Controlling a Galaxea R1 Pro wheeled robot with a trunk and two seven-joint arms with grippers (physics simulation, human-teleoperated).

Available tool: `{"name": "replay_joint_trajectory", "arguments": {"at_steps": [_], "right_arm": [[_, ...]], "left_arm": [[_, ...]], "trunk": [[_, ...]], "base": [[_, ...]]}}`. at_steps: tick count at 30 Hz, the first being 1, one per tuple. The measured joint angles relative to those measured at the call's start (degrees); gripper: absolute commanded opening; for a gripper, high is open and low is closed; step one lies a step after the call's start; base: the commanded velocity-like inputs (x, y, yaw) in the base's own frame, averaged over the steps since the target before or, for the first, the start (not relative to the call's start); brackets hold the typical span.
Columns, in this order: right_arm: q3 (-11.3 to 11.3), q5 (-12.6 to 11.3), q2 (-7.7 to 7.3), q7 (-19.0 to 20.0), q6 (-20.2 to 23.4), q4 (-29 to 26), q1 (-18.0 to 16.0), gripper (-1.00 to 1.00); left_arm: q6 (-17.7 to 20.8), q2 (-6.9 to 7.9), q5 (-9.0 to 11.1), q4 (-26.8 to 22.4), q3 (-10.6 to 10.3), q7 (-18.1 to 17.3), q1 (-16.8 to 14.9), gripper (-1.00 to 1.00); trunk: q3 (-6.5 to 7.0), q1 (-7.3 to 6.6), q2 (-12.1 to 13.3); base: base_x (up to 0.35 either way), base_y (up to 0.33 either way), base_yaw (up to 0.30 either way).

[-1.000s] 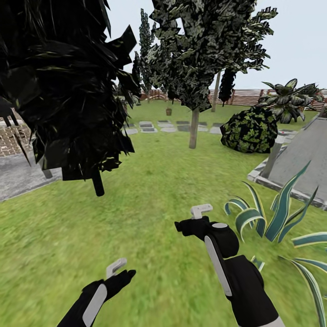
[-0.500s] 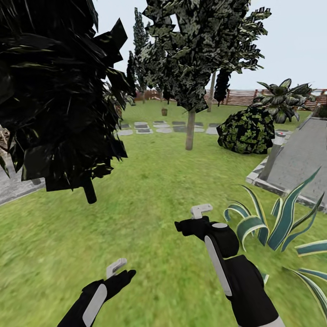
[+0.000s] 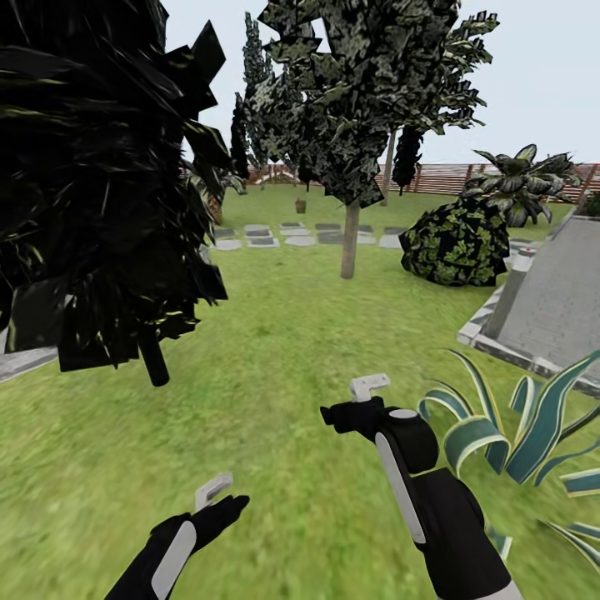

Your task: Take the three Easter eggs out of the wicker basket on the lawn in the garden, then place them on the lawn next to a single tree (choose any tree) so that all three eggs are next to the same tree and none are left in the basket.

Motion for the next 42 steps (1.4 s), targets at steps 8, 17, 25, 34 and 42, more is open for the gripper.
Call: {"name": "replay_joint_trajectory", "arguments": {"at_steps": [8, 17, 25, 34, 42], "right_arm": [[0.0, 0.0, 0.00, 0.0, 0.0, 0.0, 0.0, 1.00], [0.0, 0.0, 0.00, 0.0, 0.1, 0.0, 0.0, 1.00], [0.1, 0.0, 0.00, 0.0, 0.0, 0.0, 0.0, 1.00], [0.2, 0.0, 0.00, 0.0, 0.0, 0.0, 0.0, 1.00], [0.2, 0.0, 0.00, 0.0, 0.0, 0.0, 0.0, 1.00]], "left_arm": [[0.0, -0.03, 0.0, 0.0, 0.0, 0.0, 0.0, 1.00], [-0.1, -0.04, 0.0, 0.0, 0.0, 0.0, 0.0, 1.00], [-0.1, -0.04, 0.0, 0.0, 0.0, 0.0, 0.0, 1.00], [-0.1, -0.04, 0.0, 0.0, 0.0, 0.0, 0.0, 1.00], [-0.1, -0.04, 0.0, 0.0, 0.0, 0.0, 0.0, 1.00]], "trunk": [[0.00, 0.00, 0.0], [0.00, 0.00, 0.0], [0.07, 0.00, 0.0], [0.13, 0.00, 0.0], [0.13, 0.00, 0.0]], "base": [[0.334, 0.000, 0.000], [0.334, 0.000, 0.000], [0.334, 0.000, 0.000], [0.334, 0.000, 0.000], [0.334, 0.000, -0.009]]}}
